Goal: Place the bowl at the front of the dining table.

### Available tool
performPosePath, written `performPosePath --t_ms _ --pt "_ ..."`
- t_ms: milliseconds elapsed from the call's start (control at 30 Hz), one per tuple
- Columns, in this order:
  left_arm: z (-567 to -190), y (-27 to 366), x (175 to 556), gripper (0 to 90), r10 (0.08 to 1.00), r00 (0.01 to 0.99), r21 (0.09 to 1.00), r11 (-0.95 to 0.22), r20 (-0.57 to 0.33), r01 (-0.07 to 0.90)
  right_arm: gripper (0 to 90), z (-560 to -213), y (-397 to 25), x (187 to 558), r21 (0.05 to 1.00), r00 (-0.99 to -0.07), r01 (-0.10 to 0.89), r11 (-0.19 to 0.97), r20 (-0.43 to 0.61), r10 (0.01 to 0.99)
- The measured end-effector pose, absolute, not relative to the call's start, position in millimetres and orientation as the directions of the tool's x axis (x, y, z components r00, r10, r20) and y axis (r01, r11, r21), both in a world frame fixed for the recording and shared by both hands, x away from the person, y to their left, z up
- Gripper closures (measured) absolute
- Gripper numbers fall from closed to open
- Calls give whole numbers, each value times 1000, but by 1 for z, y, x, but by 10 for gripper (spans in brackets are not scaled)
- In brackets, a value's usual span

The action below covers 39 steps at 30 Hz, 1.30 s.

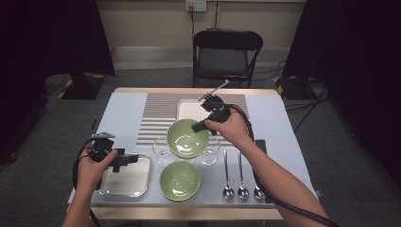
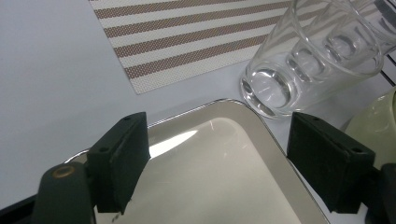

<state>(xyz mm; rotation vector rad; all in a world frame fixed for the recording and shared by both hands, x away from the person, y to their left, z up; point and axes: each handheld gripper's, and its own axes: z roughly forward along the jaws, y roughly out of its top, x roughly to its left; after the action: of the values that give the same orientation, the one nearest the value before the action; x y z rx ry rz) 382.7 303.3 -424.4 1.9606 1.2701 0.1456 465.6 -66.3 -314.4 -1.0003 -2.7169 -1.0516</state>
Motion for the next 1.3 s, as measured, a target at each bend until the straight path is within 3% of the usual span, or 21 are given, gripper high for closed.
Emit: performPosePath --t_ms 1300 --pt "-427 302 384 214 814 498 651 -207 -300 730 847 -306 -70 496 600 -737 636 486 285 613"
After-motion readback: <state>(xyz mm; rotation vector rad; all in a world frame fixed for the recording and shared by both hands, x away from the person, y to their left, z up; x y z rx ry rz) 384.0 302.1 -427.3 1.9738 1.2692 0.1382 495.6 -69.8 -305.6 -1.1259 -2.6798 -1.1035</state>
